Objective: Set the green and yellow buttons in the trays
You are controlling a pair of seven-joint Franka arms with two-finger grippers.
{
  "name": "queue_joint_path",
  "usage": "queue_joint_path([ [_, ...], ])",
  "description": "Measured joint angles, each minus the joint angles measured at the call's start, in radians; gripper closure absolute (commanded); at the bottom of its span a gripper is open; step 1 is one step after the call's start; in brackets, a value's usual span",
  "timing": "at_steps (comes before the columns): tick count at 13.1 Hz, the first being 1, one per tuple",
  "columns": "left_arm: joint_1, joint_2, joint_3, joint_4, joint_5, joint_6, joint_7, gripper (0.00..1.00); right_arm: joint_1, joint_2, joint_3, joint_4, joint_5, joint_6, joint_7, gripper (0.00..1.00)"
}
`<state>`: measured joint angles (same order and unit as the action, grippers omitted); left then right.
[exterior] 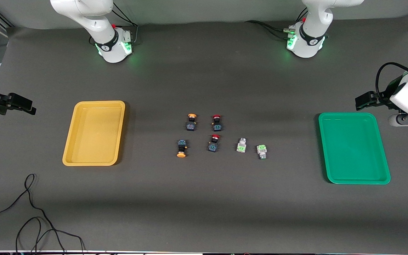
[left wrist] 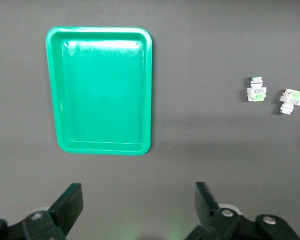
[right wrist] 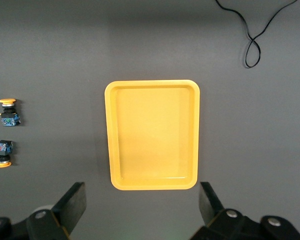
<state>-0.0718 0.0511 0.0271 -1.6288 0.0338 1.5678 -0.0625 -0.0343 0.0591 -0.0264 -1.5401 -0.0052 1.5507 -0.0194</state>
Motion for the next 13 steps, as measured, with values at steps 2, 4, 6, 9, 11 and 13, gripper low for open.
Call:
queue_joint_path([
  [2, 0.0, 0.0, 0.0, 0.0, 0.0, -0.001, 0.0, 0.0, 0.0, 0.0, 0.0, 0.0, 0.0, 0.0, 0.0, 0.0],
  [4, 0.0, 0.0, 0.0, 0.0, 0.0, -0.001, 0.0, 0.0, 0.0, 0.0, 0.0, 0.0, 0.0, 0.0, 0.0, 0.0],
  [6, 0.002, 0.0, 0.0, 0.0, 0.0, -0.004, 0.001, 0.0, 0.0, 0.001, 0.0, 0.0, 0.0, 0.0, 0.0, 0.0],
  [9, 0.005, 0.0, 0.0, 0.0, 0.0, -0.009, 0.001, 0.0, 0.001, 0.0, 0.001, 0.0, 0.0, -0.009, 0.0, 0.0],
  [11, 0.006, 0.001, 0.0, 0.0, 0.0, -0.009, 0.001, 0.0, 0.03, 0.0, 0.007, -0.004, 0.001, -0.037, 0.031, 0.0],
  [13, 0.01, 0.001, 0.0, 0.0, 0.0, -0.01, 0.001, 0.0, 0.135, -0.001, 0.011, -0.017, 0.002, -0.04, 0.155, 0.0],
])
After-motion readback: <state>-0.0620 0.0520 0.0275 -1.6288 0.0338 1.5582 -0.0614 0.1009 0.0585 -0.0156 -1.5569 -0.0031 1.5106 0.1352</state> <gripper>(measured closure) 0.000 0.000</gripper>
